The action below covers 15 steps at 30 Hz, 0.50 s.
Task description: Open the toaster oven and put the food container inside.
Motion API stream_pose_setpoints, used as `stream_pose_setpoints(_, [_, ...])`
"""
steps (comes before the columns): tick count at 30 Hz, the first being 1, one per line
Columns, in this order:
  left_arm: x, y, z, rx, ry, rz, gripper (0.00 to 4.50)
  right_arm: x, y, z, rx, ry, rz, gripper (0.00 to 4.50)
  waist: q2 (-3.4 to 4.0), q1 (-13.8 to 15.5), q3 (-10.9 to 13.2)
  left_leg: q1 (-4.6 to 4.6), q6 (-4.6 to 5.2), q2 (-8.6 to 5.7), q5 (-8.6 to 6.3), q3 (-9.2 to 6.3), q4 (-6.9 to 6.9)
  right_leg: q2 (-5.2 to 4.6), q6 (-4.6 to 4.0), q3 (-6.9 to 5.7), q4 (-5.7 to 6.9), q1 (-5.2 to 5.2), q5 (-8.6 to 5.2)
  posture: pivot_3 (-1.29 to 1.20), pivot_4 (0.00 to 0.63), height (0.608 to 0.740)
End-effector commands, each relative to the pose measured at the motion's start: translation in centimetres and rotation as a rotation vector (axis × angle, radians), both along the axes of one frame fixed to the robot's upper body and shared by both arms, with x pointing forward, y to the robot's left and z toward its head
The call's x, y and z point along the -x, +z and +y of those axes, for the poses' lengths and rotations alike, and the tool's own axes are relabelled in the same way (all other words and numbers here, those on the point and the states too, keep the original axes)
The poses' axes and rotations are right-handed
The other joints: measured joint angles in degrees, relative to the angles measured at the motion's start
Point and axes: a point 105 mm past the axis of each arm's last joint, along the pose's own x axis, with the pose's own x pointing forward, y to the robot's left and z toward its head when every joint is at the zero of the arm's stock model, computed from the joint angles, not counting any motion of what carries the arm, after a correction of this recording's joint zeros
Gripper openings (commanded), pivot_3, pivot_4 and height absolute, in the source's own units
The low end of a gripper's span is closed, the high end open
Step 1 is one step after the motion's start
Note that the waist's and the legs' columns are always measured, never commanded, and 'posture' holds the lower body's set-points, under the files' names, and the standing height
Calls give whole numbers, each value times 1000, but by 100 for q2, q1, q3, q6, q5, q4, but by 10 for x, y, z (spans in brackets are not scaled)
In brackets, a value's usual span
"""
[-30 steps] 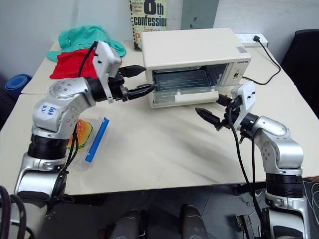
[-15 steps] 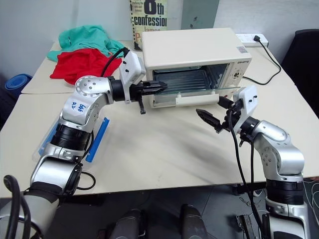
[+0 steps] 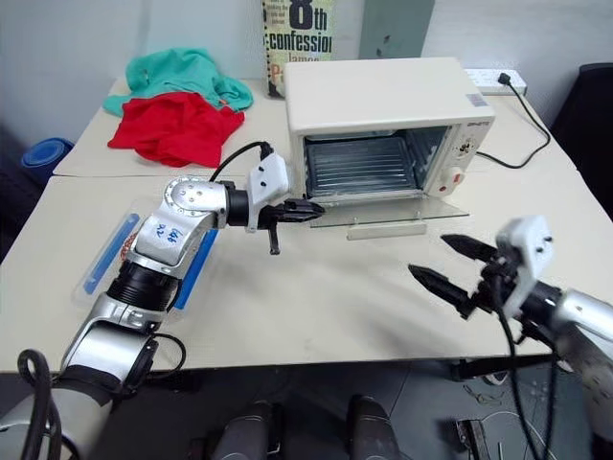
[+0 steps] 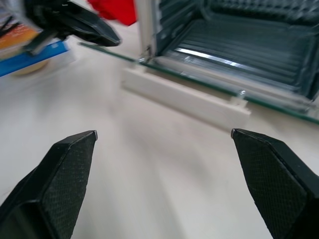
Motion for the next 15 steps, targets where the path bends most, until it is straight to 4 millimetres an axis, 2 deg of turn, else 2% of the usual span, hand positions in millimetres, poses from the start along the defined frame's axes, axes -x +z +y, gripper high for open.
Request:
stream_pose_setpoints(1, [7,-9,-8,-62,-31,-21,13,20,24,10,-11,89,-44,4500,-1,-9,1,2,0,0,0,-3,6,1,0,0,7,2,0,0,150,740])
stream_pose_setpoints(4, [2,-22,-9,-112,-2,-23,13,26,37,16,-46,130,-67,4500,-2,0,1,3,4,0,5,-14,5,1,-7,-1,11,3,8,0,150,740])
stream_pose_setpoints(8, [-2,-39,-10,-181,19,-20,13,24,57,26,-94,165,-123,4500,-2,-7,1,2,6,0,5,-13,5,0,-8,-1,11,3,8,0,150,740])
stream_pose_setpoints(12, [-2,-43,-9,-211,18,-45,13,20,65,31,-107,191,-135,4500,-1,7,1,-2,6,0,5,-17,-1,1,-10,-4,9,-1,7,0,150,740])
stream_pose_setpoints(15, [4,-41,-1,-188,32,-41,13,13,65,35,-97,214,-130,4500,-1,-1,1,-2,8,0,4,-13,3,-1,-10,-3,6,1,7,0,150,740])
